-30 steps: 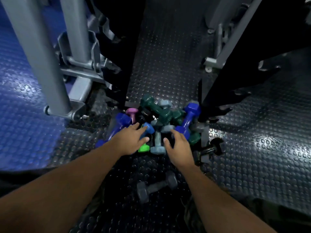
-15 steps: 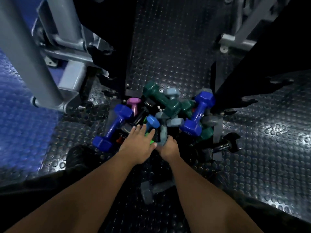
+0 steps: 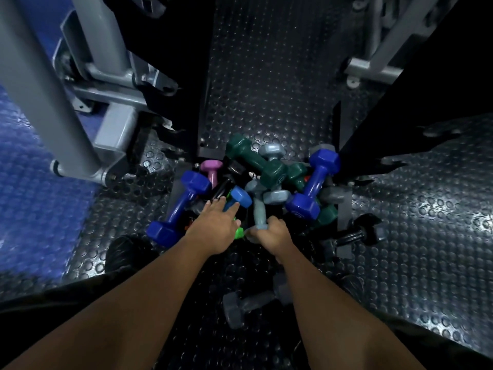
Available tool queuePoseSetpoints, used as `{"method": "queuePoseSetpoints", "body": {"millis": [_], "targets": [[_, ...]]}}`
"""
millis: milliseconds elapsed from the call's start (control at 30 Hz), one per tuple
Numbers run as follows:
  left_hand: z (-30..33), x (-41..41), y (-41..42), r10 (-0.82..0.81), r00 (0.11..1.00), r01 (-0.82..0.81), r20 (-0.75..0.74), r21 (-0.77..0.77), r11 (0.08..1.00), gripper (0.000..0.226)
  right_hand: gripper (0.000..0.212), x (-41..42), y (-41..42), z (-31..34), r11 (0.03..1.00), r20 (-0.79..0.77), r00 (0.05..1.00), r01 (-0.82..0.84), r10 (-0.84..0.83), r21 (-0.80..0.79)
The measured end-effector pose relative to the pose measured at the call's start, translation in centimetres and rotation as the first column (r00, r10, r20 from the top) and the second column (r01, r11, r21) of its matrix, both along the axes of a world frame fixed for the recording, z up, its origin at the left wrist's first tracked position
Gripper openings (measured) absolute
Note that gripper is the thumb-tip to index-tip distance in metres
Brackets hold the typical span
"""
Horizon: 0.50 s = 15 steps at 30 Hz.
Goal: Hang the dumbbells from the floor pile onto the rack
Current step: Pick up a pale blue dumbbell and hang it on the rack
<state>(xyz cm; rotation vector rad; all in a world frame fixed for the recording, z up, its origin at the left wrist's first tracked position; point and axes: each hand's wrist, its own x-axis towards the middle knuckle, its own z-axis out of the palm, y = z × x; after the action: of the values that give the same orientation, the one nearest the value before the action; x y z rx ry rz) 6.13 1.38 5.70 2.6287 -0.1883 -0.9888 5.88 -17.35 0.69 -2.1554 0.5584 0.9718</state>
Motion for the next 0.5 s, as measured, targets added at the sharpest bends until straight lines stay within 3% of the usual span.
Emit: {"method": "queuePoseSetpoints", "body": {"millis": [100,267,400,500], "targets": [[0.0,0.2,0.0,-0.003,0.999,0.002,-0.035,-0.01,1.0,0.061,0.074,1.0,0.4,1.6,0.998,-0.028,0.998,0.061,-0.06,0.033],[-0.1,1.0,0.3,0.083,0.992,-0.09,-0.096,-0.073,0.993,0.059,0.048,2.2,0.6,4.8,0.968,-0.118,0.973,0.212,-0.196,0.133],[0.2,1.4,0.4,0.302,0.949,-0.314,-0.094,-0.173,0.933,0.028,0.04,1.3,-0.1,7.2,0.939,-0.185,0.951,0.282,-0.247,0.197],[0.9,1.2,0.1,0.376,0.923,-0.386,-0.086,-0.216,0.897,0.03,0.05,0.3,-0.6,8.3,0.934,-0.185,0.953,0.277,-0.238,0.225]]}}
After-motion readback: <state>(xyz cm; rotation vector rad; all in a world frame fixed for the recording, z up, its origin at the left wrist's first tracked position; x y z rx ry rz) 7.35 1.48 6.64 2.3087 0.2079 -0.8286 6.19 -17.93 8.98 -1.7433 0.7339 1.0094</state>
